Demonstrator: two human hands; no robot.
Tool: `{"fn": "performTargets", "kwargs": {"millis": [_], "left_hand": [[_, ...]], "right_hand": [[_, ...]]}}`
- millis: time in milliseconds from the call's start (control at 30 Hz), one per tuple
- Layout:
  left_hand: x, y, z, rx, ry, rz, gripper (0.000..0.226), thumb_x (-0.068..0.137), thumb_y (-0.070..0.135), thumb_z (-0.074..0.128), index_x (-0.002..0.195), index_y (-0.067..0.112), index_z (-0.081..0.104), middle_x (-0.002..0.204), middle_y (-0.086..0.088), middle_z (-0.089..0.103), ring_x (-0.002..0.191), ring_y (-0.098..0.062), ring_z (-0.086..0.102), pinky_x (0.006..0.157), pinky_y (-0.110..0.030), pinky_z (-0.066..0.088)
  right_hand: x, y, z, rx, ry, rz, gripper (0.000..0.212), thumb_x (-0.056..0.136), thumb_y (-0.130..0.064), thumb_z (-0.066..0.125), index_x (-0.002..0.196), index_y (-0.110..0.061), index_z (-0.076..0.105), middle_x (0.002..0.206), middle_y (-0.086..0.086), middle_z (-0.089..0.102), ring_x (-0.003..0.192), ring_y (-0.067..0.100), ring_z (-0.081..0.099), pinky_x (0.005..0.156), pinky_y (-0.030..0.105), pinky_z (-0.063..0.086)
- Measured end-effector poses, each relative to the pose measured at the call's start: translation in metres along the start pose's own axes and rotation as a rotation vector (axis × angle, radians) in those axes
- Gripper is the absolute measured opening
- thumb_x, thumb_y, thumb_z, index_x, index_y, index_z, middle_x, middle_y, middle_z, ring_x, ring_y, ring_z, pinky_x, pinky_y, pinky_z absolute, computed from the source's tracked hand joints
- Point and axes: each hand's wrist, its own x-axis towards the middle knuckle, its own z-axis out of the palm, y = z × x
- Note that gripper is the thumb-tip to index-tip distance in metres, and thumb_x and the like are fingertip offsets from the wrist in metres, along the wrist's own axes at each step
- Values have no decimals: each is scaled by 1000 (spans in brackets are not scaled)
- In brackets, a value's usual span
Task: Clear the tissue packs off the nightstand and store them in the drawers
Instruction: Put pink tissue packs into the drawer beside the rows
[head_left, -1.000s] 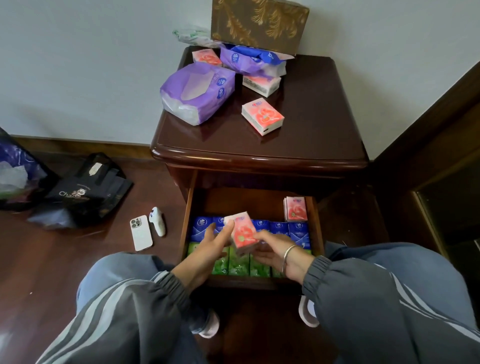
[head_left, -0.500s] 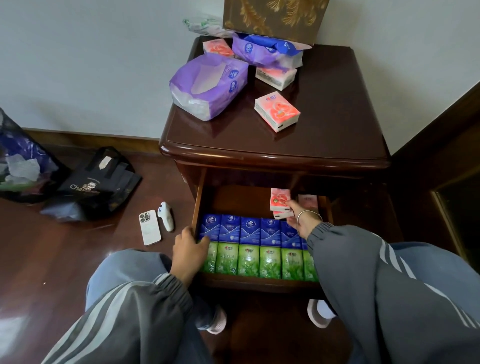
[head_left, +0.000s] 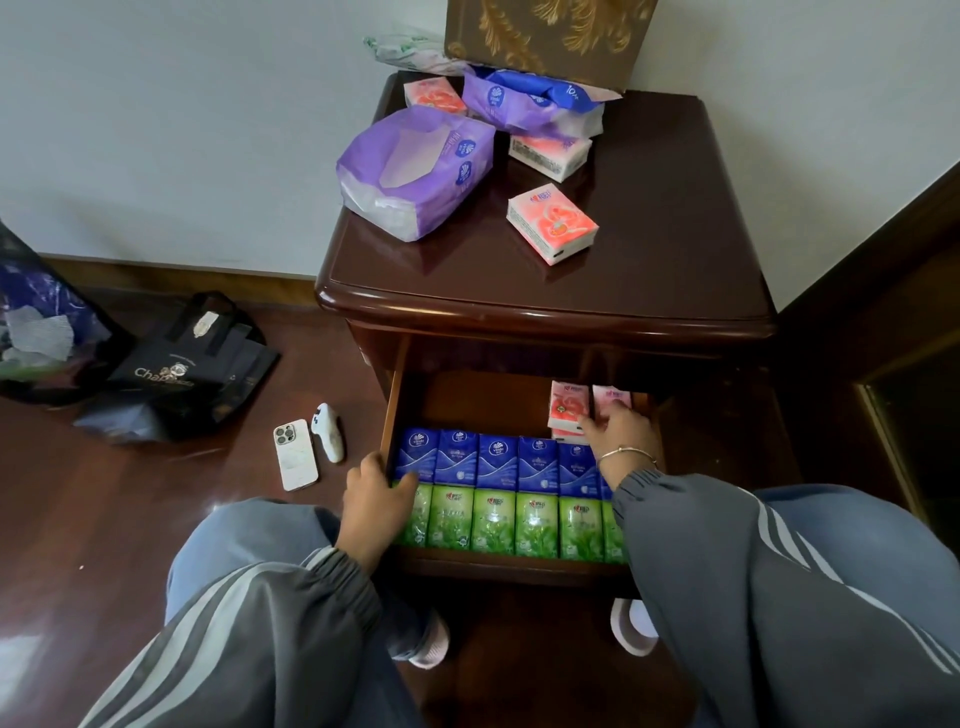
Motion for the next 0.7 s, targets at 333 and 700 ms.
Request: {"fn": "performTargets", "kwargs": {"millis": [333,700], "left_hand": [[4,-3,1,14,12,16,44,86,36,60,122,11,53,117,-12,53,105,-31,56,95,-44,47],[9,-8,4,5,27,32,44,86,34,60,121,9,53,117,-14,54,105,-34,56,95,-47,46]], "right_hand": [[-6,7,29,-532,-214,-635,54,98,-41,32,148,-24,22,158,-7,14,146,11,10,117,40,7],[-3,26,9,-304,-65,-825,32,89,-11,49,118,-11,62,136,10,54,134,25,42,114,40,22]]}}
